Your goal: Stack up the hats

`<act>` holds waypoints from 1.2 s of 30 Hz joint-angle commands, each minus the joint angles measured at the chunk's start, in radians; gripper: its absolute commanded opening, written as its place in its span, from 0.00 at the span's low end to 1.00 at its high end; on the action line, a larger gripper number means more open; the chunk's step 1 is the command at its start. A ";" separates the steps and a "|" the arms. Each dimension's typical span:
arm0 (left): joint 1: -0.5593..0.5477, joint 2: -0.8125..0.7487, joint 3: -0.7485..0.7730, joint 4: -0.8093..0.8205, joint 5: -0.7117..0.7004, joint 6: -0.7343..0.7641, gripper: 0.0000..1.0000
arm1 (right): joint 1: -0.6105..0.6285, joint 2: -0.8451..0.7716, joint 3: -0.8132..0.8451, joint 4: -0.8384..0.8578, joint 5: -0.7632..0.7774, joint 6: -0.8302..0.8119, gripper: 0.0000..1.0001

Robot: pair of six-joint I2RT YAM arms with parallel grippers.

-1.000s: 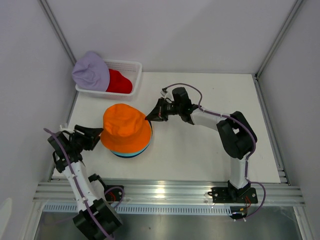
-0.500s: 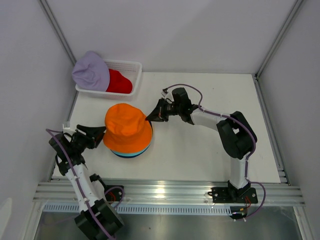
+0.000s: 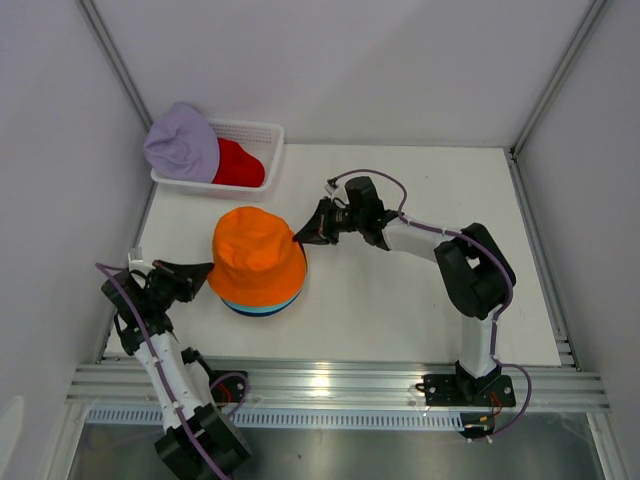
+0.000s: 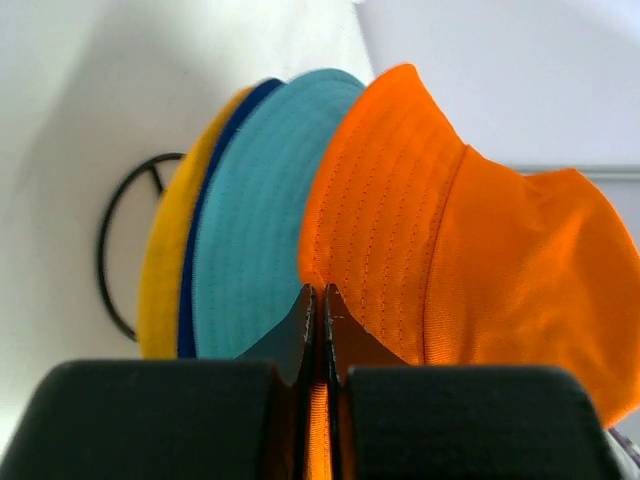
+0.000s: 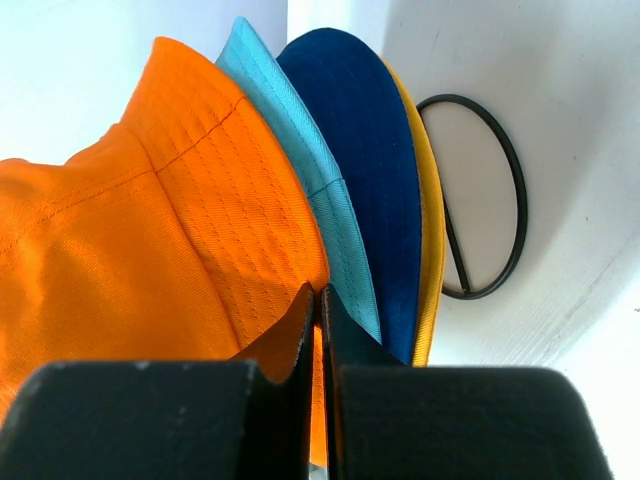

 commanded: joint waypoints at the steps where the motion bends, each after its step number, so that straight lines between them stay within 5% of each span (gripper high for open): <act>1: 0.009 -0.019 0.031 -0.142 -0.125 0.132 0.01 | -0.002 -0.042 -0.011 -0.037 0.043 -0.027 0.00; 10: -0.129 0.054 0.050 -0.259 -0.450 0.165 0.01 | -0.004 -0.036 -0.020 -0.080 0.072 -0.061 0.00; 20: -0.260 0.129 -0.004 -0.216 -0.602 0.135 0.01 | -0.007 -0.052 -0.014 -0.172 0.111 -0.115 0.00; 27: -0.260 0.093 -0.007 -0.211 -0.587 0.146 0.01 | -0.013 -0.064 0.010 -0.215 0.117 -0.144 0.00; 33: -0.266 0.031 0.013 -0.258 -0.568 0.135 0.01 | -0.028 0.022 0.194 -0.329 0.095 -0.196 0.01; 34: -0.266 0.036 0.029 -0.268 -0.574 0.140 0.18 | -0.027 0.043 0.219 -0.365 0.092 -0.210 0.08; 35: -0.264 0.039 0.063 -0.274 -0.574 0.152 0.30 | -0.028 0.044 0.242 -0.373 0.095 -0.218 0.32; 36: -0.266 0.044 0.086 -0.312 -0.579 0.163 0.41 | -0.030 0.036 0.247 -0.379 0.098 -0.230 0.44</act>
